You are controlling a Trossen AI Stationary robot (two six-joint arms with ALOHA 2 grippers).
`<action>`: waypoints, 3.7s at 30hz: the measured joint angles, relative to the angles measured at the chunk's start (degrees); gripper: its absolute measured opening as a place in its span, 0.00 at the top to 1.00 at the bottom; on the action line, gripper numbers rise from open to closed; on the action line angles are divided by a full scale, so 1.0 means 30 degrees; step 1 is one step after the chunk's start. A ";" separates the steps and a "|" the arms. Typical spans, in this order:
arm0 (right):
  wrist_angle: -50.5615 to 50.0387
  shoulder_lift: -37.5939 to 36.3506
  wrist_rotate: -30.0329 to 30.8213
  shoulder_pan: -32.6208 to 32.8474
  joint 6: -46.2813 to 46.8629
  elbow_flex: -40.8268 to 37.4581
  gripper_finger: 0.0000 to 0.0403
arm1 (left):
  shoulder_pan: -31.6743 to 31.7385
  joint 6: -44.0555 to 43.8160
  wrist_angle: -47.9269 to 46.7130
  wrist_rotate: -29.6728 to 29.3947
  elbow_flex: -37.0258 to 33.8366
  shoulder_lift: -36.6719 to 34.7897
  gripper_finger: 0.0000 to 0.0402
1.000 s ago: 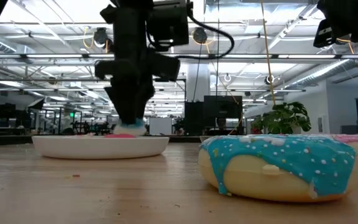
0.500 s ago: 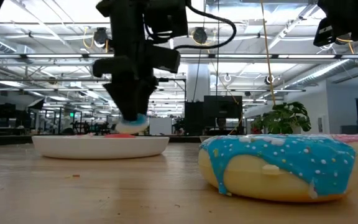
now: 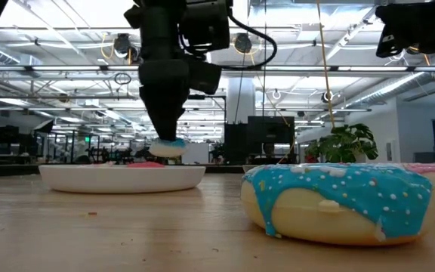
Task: Pick & Place donuts
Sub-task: Put the small blue donut on the white plate, then put the large blue donut on the gray plate
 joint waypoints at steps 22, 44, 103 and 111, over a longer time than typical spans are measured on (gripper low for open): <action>1.2299 2.4644 0.4042 -0.0437 0.0045 0.7230 1.00 | -0.0666 -0.1910 0.1074 -0.0738 0.0000 -0.0051 0.43; 0.9516 3.3410 0.1968 -0.2929 -0.0144 1.5819 1.00 | -0.0936 -0.1726 0.1492 -0.1664 0.0000 -0.0080 0.43; 0.8948 1.2211 0.2146 0.0940 0.0002 0.3031 1.00 | -0.2215 0.2606 1.2654 -0.4281 -1.8775 -2.8152 0.99; 0.8386 1.2211 0.2086 0.0270 0.0618 0.3031 1.00 | -0.2084 0.3650 1.7643 -0.4091 -2.2878 -3.1037 0.99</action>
